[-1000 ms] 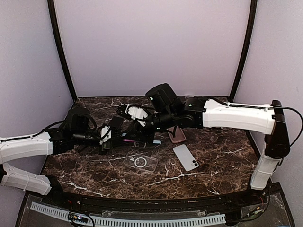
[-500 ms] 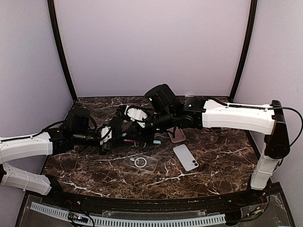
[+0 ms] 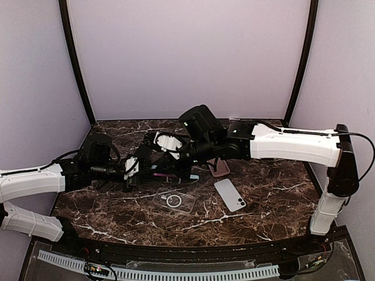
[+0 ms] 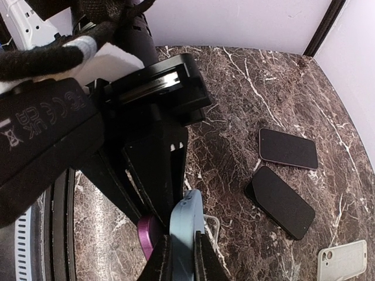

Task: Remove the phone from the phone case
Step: Remove the phone case from the phone, then place the phone case at the center of the board, then place the phone at the center of the board.

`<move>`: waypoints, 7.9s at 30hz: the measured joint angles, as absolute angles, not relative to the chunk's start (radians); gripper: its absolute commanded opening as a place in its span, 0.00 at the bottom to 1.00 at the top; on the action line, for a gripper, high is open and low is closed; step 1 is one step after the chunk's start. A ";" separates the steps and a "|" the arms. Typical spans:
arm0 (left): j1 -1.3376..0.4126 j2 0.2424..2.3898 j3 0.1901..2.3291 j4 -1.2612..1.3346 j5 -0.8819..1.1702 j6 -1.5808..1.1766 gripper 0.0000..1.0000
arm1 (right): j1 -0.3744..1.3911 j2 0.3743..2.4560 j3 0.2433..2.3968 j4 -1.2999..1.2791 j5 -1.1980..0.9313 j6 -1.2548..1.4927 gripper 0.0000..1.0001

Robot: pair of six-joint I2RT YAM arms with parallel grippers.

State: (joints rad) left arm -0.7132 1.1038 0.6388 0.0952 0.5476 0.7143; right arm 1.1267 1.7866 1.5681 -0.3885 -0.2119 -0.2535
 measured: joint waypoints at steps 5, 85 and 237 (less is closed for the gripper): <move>-0.717 1.103 0.639 0.093 0.544 0.714 0.00 | 1.129 1.787 1.568 -0.391 -0.212 -0.253 0.00; -0.749 1.097 0.639 0.059 0.446 0.724 0.00 | 1.105 1.669 1.282 -0.145 -0.170 -0.184 0.00; -0.388 0.815 0.637 -0.562 0.274 -0.772 0.00 | 0.662 1.816 1.382 -0.179 -0.273 0.121 0.90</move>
